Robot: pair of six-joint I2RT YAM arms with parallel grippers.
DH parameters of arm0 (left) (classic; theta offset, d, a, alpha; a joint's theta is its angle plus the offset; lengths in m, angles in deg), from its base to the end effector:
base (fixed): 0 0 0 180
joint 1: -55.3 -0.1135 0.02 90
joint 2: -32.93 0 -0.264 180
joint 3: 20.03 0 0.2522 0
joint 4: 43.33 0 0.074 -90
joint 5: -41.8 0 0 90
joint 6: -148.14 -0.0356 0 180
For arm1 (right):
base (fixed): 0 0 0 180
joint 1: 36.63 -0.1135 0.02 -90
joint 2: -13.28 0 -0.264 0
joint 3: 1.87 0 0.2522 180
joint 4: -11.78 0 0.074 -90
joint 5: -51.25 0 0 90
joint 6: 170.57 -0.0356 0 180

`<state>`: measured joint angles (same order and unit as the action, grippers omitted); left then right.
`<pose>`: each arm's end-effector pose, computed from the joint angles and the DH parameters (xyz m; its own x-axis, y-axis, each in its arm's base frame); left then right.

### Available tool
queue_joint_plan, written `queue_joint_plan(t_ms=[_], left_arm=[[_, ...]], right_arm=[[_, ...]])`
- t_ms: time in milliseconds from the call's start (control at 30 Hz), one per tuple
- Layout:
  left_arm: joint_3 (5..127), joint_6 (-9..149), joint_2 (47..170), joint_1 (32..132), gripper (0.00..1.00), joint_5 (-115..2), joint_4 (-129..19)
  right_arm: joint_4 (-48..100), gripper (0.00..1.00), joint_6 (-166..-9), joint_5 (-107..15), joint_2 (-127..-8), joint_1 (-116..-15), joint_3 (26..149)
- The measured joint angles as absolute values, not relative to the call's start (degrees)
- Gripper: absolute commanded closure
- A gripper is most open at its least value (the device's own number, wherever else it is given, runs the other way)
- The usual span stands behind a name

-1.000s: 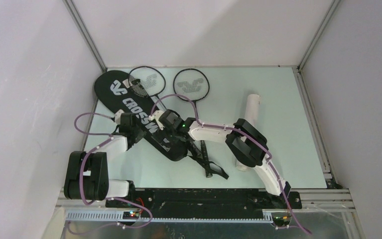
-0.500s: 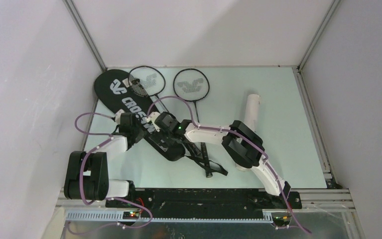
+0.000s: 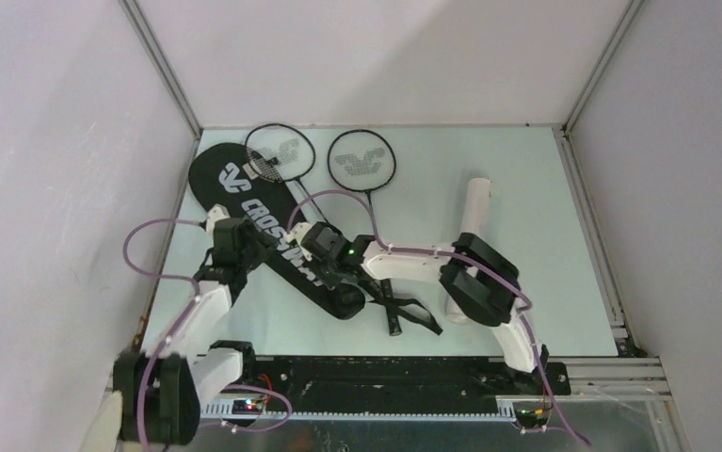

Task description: Pack up the badminton gear

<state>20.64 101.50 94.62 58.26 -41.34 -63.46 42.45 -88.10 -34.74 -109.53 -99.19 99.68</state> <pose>0.2125 -0.0067 0.1835 -0.4513 -0.6592 -0.6014 -0.4792 0.7476 -0.4598 0.2168 0.4121 0.1577 -0.4731 -0.6274 -0.6185 -0.8104 0.5852 0.0262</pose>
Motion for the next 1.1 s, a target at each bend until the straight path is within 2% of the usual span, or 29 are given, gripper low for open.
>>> queue_joint_plan(t_ms=[67,233,433,600,933,967,1033,1067,1100], left_arm=[[20.23,101.89,88.74,58.28,0.03,-41.5,-64.99],[19.7,102.35,71.38,58.28,0.0,-42.09,-68.58],[19.62,104.43,57.05,58.28,0.0,-42.48,-72.71],[16.32,107.97,55.23,58.28,0.0,-45.06,-72.68],[7.18,116.73,59.91,58.28,0.0,-50.44,-64.4],[6.55,117.17,59.91,58.28,0.01,-50.37,-63.53],[5.5,117.91,59.97,58.28,0.14,-50.35,-61.65],[5.19,118.37,60.15,58.28,0.29,-50.35,-60.77],[4.75,118.72,60.61,58.28,0.37,-50.39,-59.4]], right_arm=[[43.89,1.0,-88.12,-36.62,-105.79,-99.28,96.88],[44.61,1.0,-89.89,-43.57,-91.93,-98.25,92.07],[42.01,1.0,-93.3,-49.06,-77.33,-96.44,90.5],[41.11,1.0,-95.95,-49.93,-72.81,-96.44,88.44],[41.59,1.0,-95.53,-49.78,-70.25,-99.81,80.6],[41.03,1.0,-95.36,-50.26,-69.37,-100.26,79.24],[39.78,1.0,-95.16,-51.35,-67.32,-100.83,76.64],[39.19,1.0,-95.16,-52.23,-66.14,-101.07,75.39],[38.62,1.0,-95.14,-53.12,-65.03,-101.31,74.41]])
